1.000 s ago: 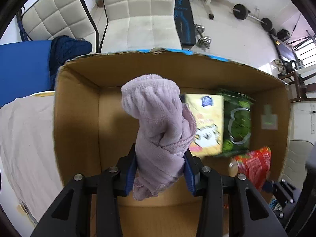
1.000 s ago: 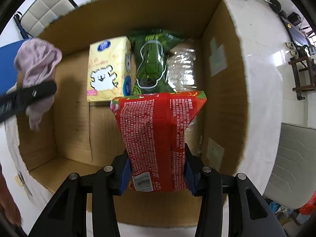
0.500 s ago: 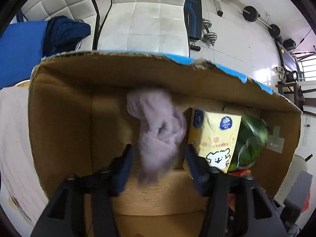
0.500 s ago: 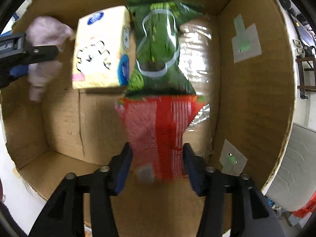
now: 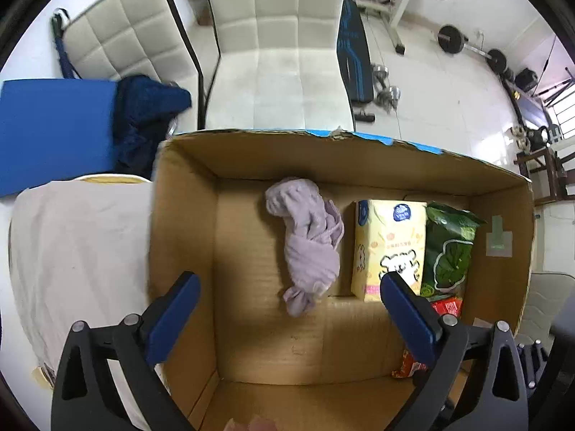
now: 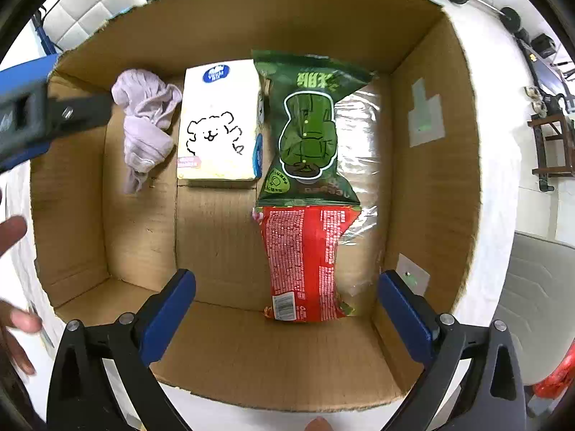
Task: Organize soft objects
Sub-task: 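Carry cloth and red bag into the box and release both, then grasp the blue milk stick with left tool while right tool grasps orange bag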
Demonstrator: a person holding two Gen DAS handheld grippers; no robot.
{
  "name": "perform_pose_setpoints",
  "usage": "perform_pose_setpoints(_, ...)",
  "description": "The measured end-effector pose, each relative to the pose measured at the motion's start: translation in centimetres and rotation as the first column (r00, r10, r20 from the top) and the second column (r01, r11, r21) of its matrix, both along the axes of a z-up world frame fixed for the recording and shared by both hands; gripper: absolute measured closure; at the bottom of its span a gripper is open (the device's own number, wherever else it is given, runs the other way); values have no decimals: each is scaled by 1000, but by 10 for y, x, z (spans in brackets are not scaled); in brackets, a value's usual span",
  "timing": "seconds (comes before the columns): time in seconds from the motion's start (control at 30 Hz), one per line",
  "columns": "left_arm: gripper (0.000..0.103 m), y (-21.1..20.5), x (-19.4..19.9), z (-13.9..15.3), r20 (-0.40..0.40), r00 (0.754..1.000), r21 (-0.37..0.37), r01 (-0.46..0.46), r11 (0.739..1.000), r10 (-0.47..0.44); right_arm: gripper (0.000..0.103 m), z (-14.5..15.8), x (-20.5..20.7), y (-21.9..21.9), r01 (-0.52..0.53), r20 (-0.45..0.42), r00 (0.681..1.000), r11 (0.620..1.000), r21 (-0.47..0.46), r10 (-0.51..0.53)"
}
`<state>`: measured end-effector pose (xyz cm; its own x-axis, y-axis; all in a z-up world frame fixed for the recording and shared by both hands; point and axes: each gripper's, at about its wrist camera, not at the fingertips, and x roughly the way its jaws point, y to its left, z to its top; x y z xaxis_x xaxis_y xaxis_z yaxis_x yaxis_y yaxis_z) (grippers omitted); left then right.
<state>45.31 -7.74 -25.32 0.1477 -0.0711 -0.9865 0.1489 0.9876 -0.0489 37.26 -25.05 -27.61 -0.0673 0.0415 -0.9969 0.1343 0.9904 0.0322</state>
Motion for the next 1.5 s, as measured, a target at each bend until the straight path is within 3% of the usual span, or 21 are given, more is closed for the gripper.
perform_pose_setpoints(0.4,0,14,-83,45,140,989,-15,41,999,-38,0,56,-42,-3,26,133,991,999,-33,-21)
perform_pose_setpoints(0.63,0,18,-127,91,244,969,-20,40,999,-34,0,92,-77,-1,49,238,971,998,-47,-36)
perform_pose_setpoints(0.9,0,23,-160,125,292,956,-56,38,998,-20,0,137,-116,-2,70,328,943,997,-36,-55)
perform_pose_setpoints(1.1,0,33,-178,137,326,945,-37,24,999,-11,0,157,-137,4,72,354,934,997,-32,-56)
perform_pose_setpoints(1.3,0,61,-189,119,289,957,-11,-14,1000,17,0,146,-148,15,66,339,939,998,-7,-60)
perform_pose_setpoints(1.5,0,110,-205,60,178,981,68,-90,994,77,0,74,-160,41,62,190,979,995,76,-76)
